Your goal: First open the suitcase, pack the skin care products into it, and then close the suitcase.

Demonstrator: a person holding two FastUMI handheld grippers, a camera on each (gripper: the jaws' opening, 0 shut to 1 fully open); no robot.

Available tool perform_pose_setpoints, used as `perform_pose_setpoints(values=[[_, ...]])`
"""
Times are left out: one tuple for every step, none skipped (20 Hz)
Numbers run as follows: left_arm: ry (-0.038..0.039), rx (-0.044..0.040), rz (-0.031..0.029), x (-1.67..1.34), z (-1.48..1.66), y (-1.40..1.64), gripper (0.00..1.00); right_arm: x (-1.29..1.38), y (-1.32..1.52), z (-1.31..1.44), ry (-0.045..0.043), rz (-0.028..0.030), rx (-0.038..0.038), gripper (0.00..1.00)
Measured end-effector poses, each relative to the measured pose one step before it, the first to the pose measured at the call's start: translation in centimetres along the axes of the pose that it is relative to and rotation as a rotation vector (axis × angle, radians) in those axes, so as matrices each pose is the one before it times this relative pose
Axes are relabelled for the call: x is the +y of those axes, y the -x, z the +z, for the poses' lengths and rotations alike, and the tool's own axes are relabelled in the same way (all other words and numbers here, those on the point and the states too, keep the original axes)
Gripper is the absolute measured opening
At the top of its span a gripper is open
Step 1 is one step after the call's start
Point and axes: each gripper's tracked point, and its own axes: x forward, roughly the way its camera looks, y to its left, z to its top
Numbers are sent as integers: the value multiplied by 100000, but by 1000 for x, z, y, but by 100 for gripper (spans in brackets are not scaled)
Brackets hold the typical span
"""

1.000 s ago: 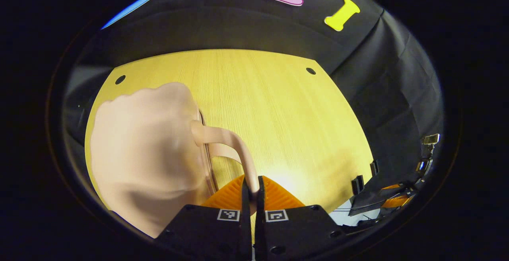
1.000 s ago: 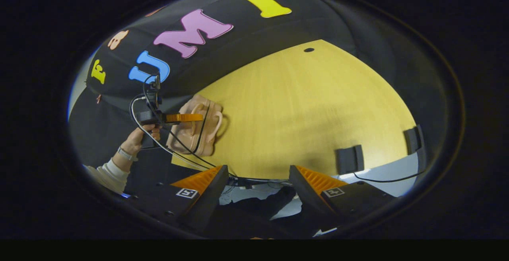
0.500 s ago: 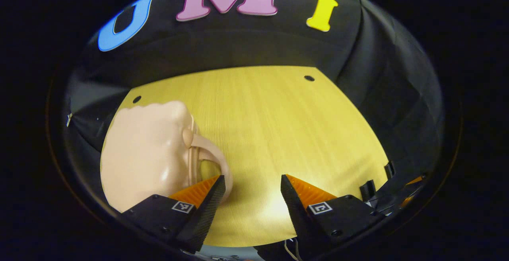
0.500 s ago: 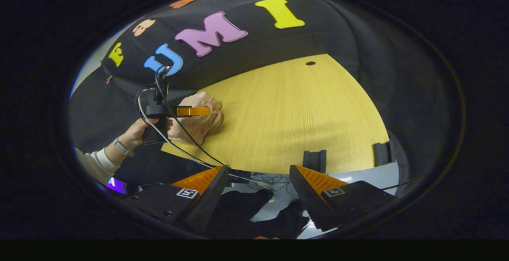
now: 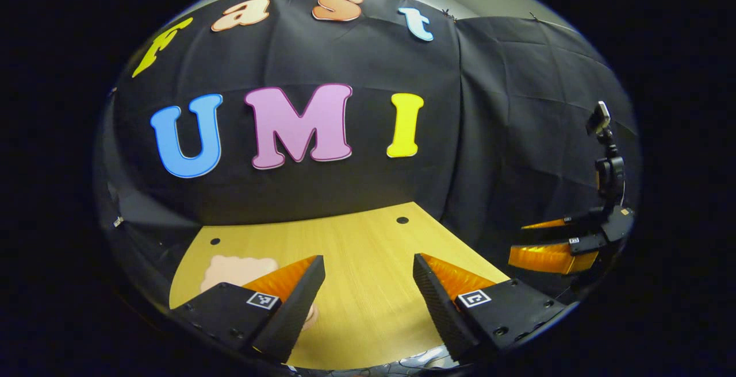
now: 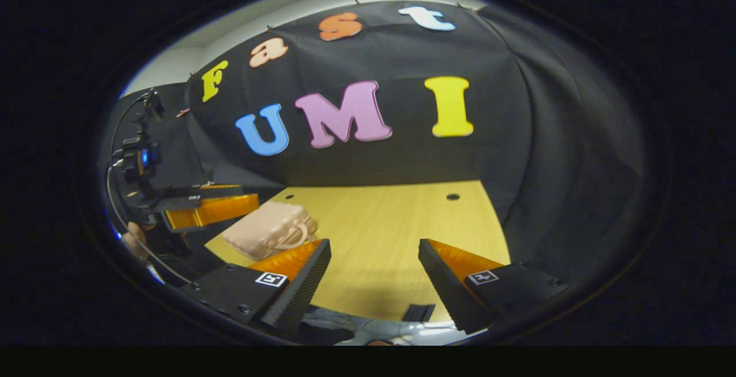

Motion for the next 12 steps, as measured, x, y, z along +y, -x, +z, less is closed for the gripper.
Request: perform_pose_setpoints(values=[[-1408, -2699, 1251, 305, 913, 572, 97, 623, -351, 2629, 1857, -964, -6704, 97], [-862, -1652, 1622, 329, 604, 623, 97, 600, -515, 2130, 1402, -440, -5914, 97], [-356, -680, 1182, 436, 687, 559, 97, 428, -667, 1500, 1588, -1042, -4913, 97], [-118, -2161, 1781, 817, 615, 468, 97, 275, -422, 1333, 1877, -1358, -4050, 97], [-725, -2461, 832, 402, 1029, 473, 97, 474, -537, 1169, 2162, -746, -3868, 96], [-1404, -3647, 1769, 866, 1251, 341, 97, 605, -394, 980, 2503, 107, -3014, 96], [-1417, -2991, 1825, 732, 1031, 297, 97, 478, -352, 892, 2078, -191, -2785, 97], [-960, -3617, 1436, 497, 1013, 406, 97, 477, -286, 835, 1038, 28, -2423, 97], [270, -2041, 800, -2, 683, 240, 97, 790, -153, 834, 31, 1111, -2135, 96], [1759, -2858, 410, -117, 861, 375, 97, 596, -104, 852, -269, 966, -1223, 93], [907, -1577, -463, -94, 430, 133, 97, -30, -268, 654, -3, -72, -835, 89], [56, -670, -1433, -245, 222, -34, 97, 23, -53, 685, 93, 31, -1467, 89]])
